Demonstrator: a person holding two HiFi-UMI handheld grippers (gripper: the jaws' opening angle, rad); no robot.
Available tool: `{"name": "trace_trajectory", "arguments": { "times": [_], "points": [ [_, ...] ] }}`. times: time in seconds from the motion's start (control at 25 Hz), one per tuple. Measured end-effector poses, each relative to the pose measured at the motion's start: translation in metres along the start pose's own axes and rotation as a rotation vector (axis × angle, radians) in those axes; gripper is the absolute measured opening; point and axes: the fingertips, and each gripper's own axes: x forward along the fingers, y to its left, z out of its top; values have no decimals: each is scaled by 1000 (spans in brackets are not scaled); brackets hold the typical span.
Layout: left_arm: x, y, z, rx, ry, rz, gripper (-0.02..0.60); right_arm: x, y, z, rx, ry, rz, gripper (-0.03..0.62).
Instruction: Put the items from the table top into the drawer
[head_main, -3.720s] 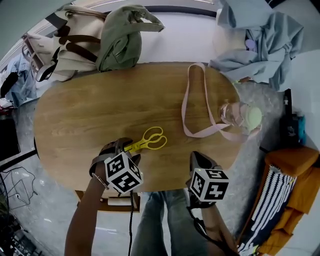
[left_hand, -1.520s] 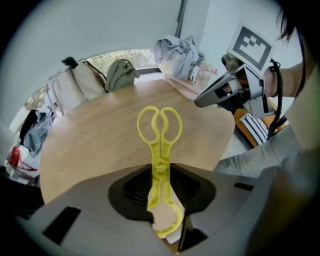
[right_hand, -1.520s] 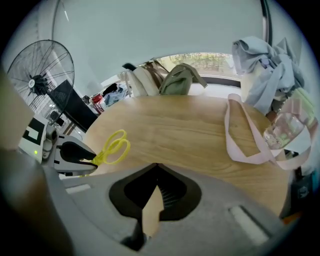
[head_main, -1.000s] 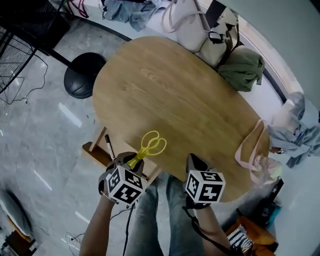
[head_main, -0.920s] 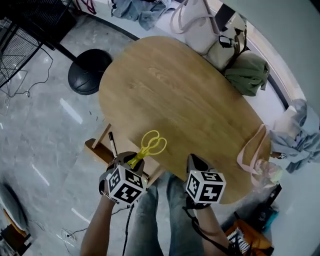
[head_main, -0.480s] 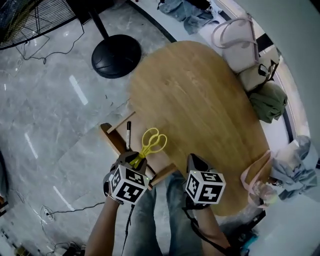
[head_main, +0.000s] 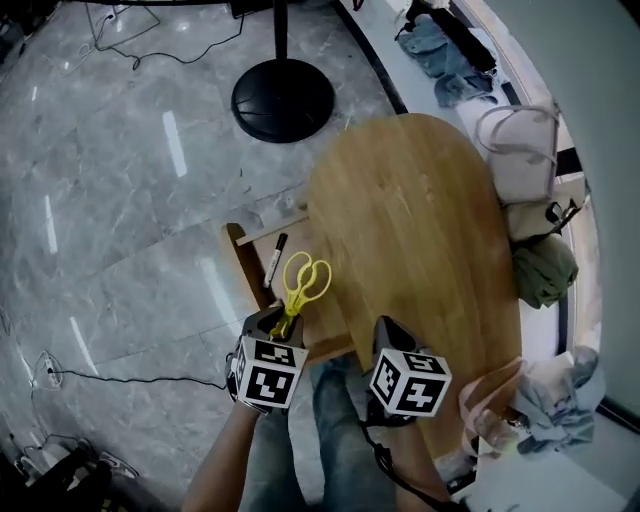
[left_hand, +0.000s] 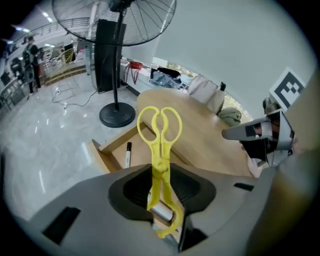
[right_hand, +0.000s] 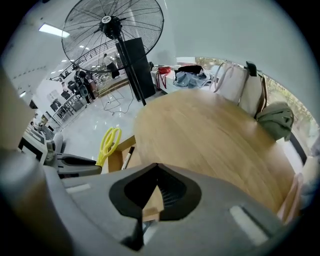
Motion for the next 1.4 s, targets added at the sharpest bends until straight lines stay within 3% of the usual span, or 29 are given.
{"name": "trace_trajectory", "arguments": {
  "times": [0.24, 0.32, 0.64, 0.72, 0.76, 1.32, 1.4],
  "points": [
    [4, 9, -9, -261, -31, 46, 107, 1, 3, 13, -58, 6, 14, 5],
    [6, 9, -11, -304, -31, 57, 107, 1, 0, 16, -64, 10, 14, 5],
    [12, 11, -10, -339, -49, 101, 113, 2, -7, 14, -58, 15, 11, 5],
    [15, 6, -8, -353, -56, 72, 215, 3, -8, 13, -47, 19, 17, 5],
    [16, 3, -7, -357, -58, 56, 227, 4, -9, 11, -42, 22, 19, 5],
    [-5, 19, 7, -314, -83, 47, 225, 4, 0, 17, -19, 5, 15, 5],
    [-16, 27, 12, -318, -95, 72, 190, -1, 7, 22, -17, -7, 17, 5]
  ]
}}
